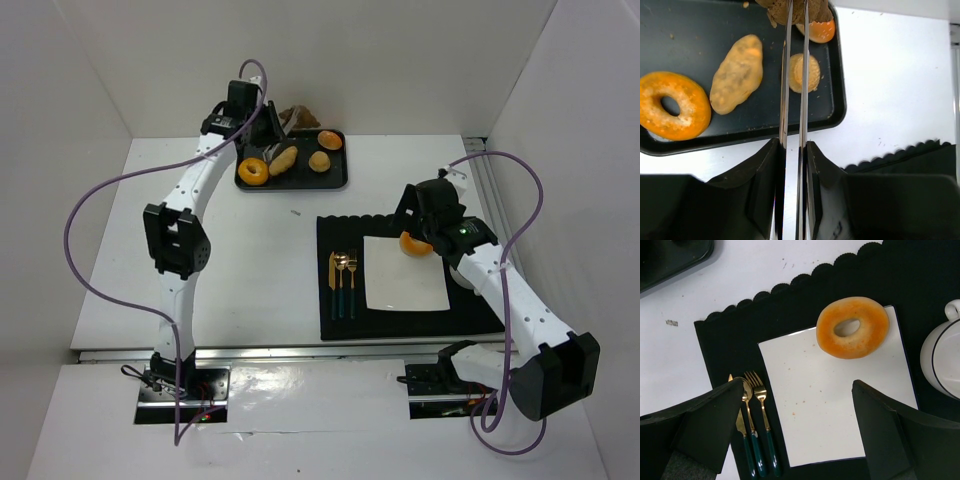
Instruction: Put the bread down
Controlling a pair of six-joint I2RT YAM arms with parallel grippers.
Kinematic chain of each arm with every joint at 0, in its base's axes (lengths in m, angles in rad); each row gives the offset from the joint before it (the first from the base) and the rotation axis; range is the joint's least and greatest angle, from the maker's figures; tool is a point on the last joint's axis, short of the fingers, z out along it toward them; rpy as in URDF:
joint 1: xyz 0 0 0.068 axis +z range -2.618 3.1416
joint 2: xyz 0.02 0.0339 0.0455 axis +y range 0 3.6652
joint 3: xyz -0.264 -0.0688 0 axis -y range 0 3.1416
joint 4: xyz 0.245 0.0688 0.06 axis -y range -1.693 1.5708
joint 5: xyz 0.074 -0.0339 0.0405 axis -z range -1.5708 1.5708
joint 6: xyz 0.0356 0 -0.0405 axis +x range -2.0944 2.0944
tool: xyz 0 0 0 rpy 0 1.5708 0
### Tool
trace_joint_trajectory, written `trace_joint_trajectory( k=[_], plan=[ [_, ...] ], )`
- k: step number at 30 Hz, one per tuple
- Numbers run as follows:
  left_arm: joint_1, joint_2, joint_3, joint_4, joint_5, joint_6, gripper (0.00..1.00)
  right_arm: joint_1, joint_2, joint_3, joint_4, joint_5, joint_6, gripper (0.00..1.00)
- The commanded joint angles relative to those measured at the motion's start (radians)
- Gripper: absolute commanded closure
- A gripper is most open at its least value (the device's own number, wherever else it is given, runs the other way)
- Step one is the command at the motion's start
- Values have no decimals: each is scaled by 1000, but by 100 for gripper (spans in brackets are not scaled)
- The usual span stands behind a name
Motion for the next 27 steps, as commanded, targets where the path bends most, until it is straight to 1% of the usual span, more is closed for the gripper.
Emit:
trace_joint_trajectory(
  k=[1,3,6,7,9,10,11,13,14,15,17,18,19,21,22,24,25,26,27],
  plan=[
    [4,-95,-20,53,0,34,100,-5,4,10,21,3,-7,4],
    [4,-121,-34,53,9,34,100,-5,4,10,21,3,-7,4],
    [4,-163,-86,53,61,43,100,-5,-5,10,21,3,-7,4],
    [4,-208,-109,53,75,43,100,-5,-14,22,9,3,-7,4],
    [-17,-270,-210,53,119,43,100,-5,-26,33,-1,13,-7,4],
    [-31,-340,-283,53,131,56,100,-5,-39,48,-13,25,-7,4],
    [-46,-379,-320,53,132,66,100,-5,-39,49,-13,36,-7,4],
    [-104,-458,-397,53,145,109,100,-5,-65,78,-35,52,-7,4],
    [-126,-500,-483,53,145,123,100,-14,-65,78,-45,65,-7,4],
    [-146,-584,-523,40,145,134,100,-14,-77,102,-60,65,-7,4],
    [-204,-659,-604,27,136,143,100,-15,-104,125,-85,111,-7,4],
    [-223,-725,-677,14,136,143,100,-15,-121,125,-85,123,5,4],
    [-262,-756,-713,13,136,128,100,-15,-141,125,-85,137,5,4],
    [-305,-808,-800,13,145,116,100,-15,-204,134,-85,163,5,4],
    [-360,-853,-822,4,145,102,100,-15,-221,145,-85,177,5,4],
    [-422,-890,-883,4,125,76,100,-15,-244,168,-113,190,5,4],
    [-472,-914,-899,15,125,53,100,-15,-244,196,-139,204,5,4],
    [-493,-914,-911,15,109,37,100,-15,-244,211,-154,204,5,4],
    [-508,-925,-934,6,87,21,100,-15,-244,225,-172,238,5,4]
  ],
)
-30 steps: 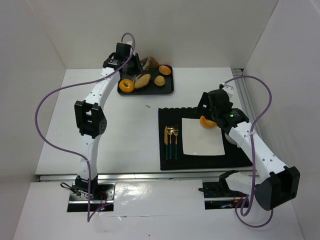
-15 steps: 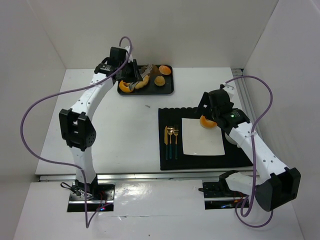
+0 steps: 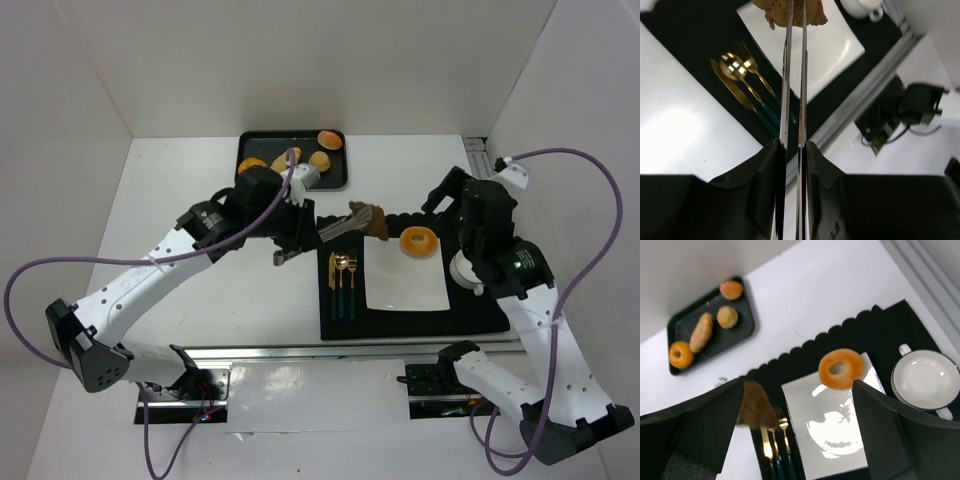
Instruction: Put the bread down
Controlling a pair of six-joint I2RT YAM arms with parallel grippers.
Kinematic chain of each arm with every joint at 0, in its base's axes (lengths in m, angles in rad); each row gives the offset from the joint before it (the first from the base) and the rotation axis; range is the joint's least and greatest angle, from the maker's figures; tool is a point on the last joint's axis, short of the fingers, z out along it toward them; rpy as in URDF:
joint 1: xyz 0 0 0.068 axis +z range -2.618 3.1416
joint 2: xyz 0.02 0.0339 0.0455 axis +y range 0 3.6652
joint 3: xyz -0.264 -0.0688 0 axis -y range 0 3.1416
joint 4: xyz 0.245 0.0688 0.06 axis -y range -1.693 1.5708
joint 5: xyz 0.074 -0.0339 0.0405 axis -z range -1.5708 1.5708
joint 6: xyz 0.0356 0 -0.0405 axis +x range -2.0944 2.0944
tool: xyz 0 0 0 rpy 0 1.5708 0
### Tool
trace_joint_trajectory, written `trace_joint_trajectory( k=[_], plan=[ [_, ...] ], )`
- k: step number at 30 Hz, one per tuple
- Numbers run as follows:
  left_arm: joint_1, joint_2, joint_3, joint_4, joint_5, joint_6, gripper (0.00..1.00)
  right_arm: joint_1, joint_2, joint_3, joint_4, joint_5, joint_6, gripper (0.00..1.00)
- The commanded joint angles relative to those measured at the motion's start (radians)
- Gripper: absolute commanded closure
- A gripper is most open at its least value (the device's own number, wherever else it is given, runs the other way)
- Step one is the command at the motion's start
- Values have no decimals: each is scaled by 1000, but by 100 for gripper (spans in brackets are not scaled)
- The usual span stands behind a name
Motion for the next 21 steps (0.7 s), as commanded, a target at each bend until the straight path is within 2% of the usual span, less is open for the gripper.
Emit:
trace_joint_trajectory(
  k=[1,8,15,19,20,21],
  plan=[
    [-66,-18,-58,23,-32,-59,100,-6,-24,78,-70,85,1,4],
    [-228,3,-146,161,-53,-145,100,-6,-90,69,-62,96,-11,4],
    [-285,95,-186,270,-119,-228,100,-6,-90,60,-75,105,9,4],
    [-309,169,-156,261,-133,-237,99,-6,-99,60,-75,105,9,4],
    [-310,183,-156,246,-133,-237,91,-6,-99,60,-75,105,0,4],
    [-310,194,-144,235,-133,-237,72,-6,-90,60,-75,105,-1,4]
  ],
)
